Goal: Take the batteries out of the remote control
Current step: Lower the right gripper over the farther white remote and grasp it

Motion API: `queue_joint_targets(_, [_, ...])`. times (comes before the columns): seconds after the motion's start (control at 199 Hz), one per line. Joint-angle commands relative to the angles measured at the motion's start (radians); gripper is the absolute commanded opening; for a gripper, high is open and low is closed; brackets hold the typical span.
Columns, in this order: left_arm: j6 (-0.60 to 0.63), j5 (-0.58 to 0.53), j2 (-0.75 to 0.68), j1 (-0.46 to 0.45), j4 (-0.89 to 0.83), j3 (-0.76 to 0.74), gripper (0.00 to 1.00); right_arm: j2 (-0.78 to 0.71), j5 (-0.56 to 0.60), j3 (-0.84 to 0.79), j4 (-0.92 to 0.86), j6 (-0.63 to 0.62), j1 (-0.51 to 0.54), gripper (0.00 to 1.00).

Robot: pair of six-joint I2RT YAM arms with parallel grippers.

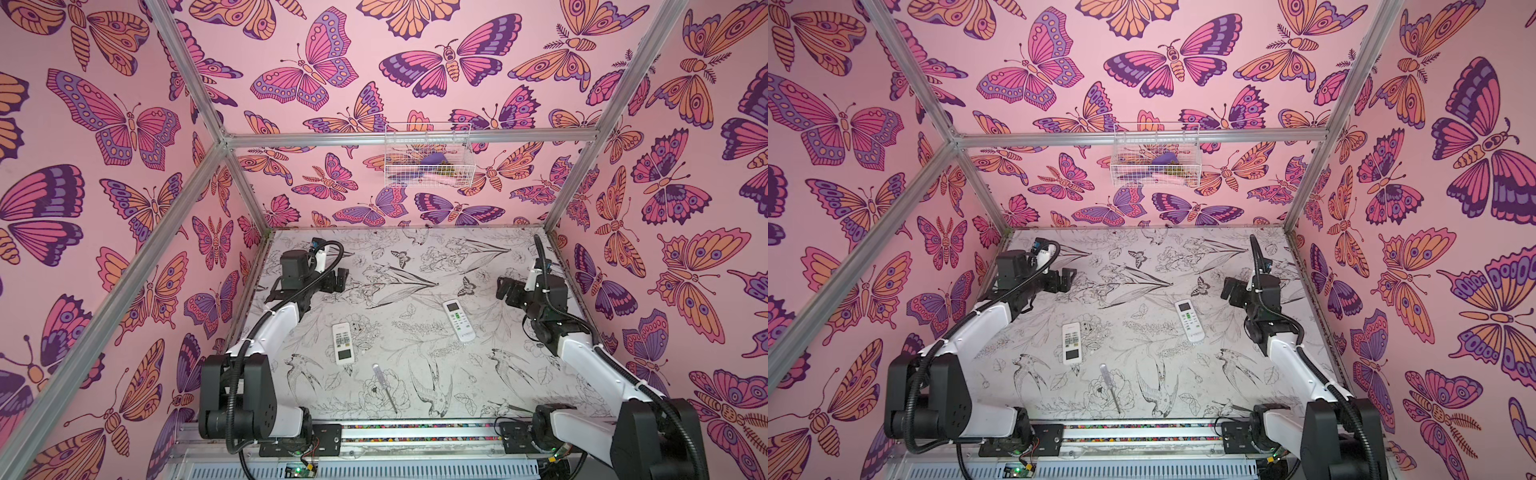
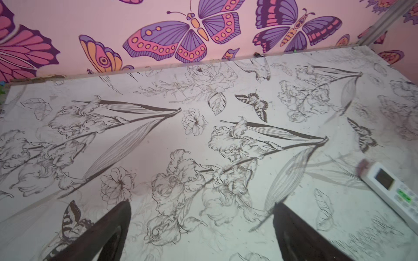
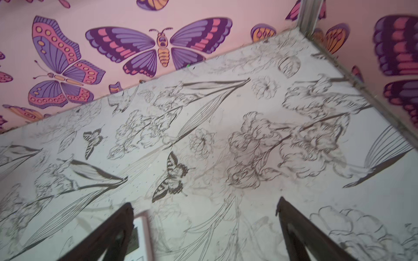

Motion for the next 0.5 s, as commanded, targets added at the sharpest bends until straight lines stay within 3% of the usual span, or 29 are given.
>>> queue_joint_targets(0.0, [-0.055, 0.057, -0.041, -0.004, -0.193, -0.004, 0.99, -0.004, -0.013, 0.036, -0.189, 0.06, 0.087, 1.0])
queue_joint_targets(0.496, [-0.057, 0.103, -0.033, -0.003, -0.195, -0.024, 0.99, 0.14, 0.032, 0.098, -0.348, 0.013, 0.35, 1.0])
